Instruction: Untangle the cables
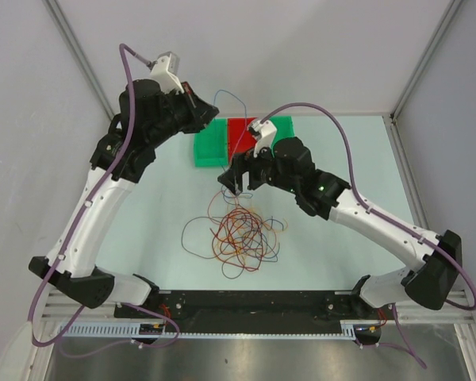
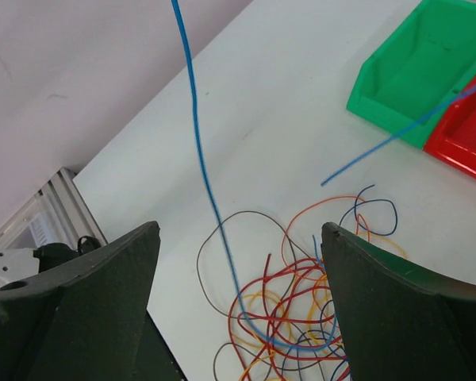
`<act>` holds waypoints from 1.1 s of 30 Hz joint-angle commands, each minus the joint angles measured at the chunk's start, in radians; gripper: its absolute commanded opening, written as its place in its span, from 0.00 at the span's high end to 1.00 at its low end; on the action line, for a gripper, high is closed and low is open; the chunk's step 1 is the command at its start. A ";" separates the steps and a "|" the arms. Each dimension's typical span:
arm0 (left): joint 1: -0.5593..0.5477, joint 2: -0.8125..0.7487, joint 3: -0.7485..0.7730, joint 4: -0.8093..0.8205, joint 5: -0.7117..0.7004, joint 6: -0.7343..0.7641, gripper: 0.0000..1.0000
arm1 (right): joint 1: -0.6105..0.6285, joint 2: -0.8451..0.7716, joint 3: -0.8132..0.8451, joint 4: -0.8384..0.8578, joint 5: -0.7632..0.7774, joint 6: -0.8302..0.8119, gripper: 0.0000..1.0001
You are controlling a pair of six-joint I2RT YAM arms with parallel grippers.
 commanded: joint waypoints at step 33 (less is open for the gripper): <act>0.004 -0.079 -0.118 0.050 -0.008 0.014 1.00 | 0.173 0.079 0.140 0.005 0.294 -0.122 0.39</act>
